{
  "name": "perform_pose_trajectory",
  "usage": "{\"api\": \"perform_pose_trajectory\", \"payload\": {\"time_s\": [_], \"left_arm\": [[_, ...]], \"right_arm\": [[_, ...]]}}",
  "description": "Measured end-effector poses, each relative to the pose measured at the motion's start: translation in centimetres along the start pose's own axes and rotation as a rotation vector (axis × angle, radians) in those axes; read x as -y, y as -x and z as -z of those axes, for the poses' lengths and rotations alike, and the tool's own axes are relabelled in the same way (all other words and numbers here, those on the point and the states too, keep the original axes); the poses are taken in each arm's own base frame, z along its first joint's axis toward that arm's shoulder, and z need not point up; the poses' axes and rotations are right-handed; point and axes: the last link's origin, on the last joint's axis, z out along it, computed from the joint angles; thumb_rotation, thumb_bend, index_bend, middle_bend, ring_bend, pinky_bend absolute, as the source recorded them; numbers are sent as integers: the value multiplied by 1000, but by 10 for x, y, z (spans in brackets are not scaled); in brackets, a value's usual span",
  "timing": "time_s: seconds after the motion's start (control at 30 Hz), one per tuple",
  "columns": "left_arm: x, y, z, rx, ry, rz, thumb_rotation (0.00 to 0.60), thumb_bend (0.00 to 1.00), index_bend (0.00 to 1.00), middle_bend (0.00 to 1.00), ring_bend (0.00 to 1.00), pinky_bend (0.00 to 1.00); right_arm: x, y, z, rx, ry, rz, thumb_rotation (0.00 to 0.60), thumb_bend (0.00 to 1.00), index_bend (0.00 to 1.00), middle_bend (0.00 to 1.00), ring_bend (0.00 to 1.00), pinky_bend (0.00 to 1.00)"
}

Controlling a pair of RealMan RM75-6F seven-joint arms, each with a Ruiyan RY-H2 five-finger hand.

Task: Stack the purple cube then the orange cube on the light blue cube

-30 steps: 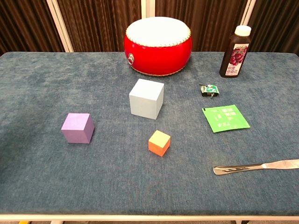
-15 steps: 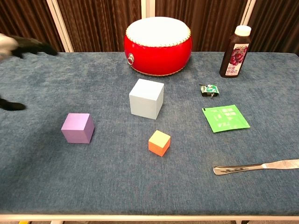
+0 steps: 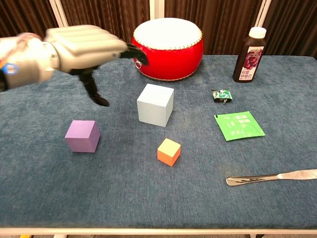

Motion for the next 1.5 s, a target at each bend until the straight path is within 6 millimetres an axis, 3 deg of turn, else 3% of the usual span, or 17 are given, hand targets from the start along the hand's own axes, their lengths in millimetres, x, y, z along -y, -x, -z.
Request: {"api": "perform_pose_trajectory", "payload": {"time_s": [0.4, 0.6, 1.1, 1.5], "left_arm": [[-21, 7, -53, 80, 15, 132, 600, 94, 240, 266, 210, 281], [-31, 10, -68, 98, 30, 139, 600, 94, 240, 269, 210, 282], [-26, 24, -88, 164, 14, 133, 600, 102, 239, 275, 210, 282], [-21, 18, -90, 152, 5, 131, 600, 114, 239, 292, 210, 283]], "right_arm": [[-1, -1, -2, 10, -1, 3, 600, 216, 0, 3, 0, 0], [-3, -1, -2, 6, 2, 0, 600, 216, 0, 3, 0, 0], [-6, -2, -4, 7, 18, -2, 600, 216, 0, 3, 0, 0], [-7, -1, -5, 9, 22, -2, 600, 216, 0, 3, 0, 0]]}}
